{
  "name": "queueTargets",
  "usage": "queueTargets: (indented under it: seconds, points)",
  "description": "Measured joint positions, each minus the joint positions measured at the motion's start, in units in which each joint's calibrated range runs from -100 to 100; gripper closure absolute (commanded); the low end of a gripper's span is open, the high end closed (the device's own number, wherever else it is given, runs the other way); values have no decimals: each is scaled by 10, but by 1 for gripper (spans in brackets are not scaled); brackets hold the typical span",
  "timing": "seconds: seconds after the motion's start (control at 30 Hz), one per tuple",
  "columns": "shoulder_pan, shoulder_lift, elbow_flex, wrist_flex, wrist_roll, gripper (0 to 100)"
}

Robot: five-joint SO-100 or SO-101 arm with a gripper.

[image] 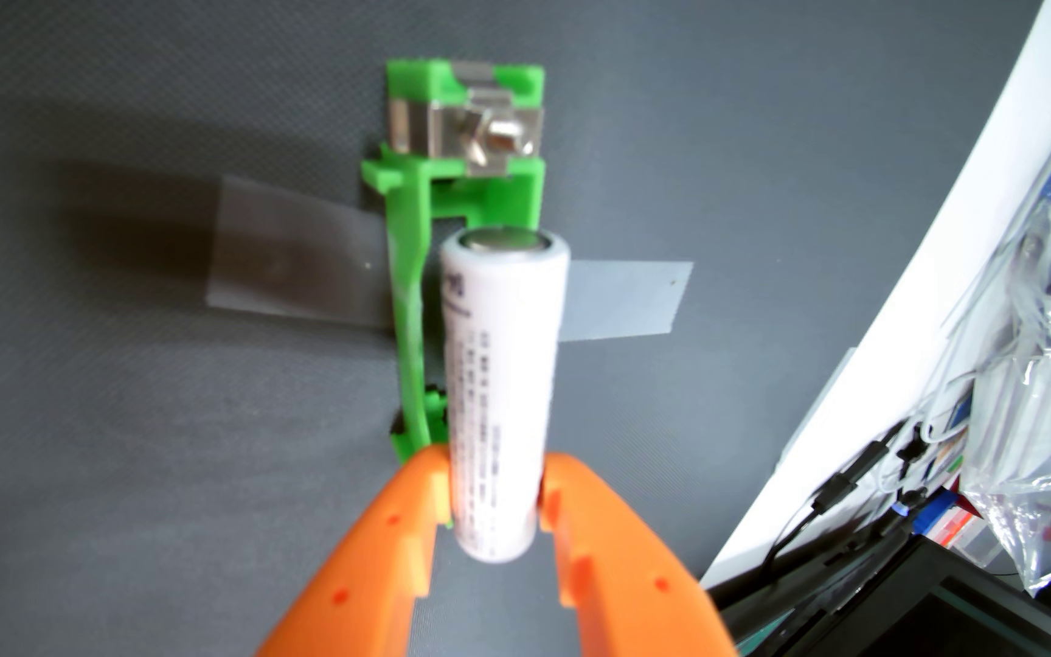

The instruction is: Insert Battery

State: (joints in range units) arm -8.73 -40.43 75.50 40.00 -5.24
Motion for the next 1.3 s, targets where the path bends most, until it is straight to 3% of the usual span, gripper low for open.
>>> queueTargets:
  seconds: [0.6,0.97,1.1,1.3]
  points:
    - [-1,0,0,0,0,87]
    - [-36,-77,-7,68,-2,89]
    - [-29,-94,-7,69,-2,99]
    - [-29,-97,-7,69,-2,98]
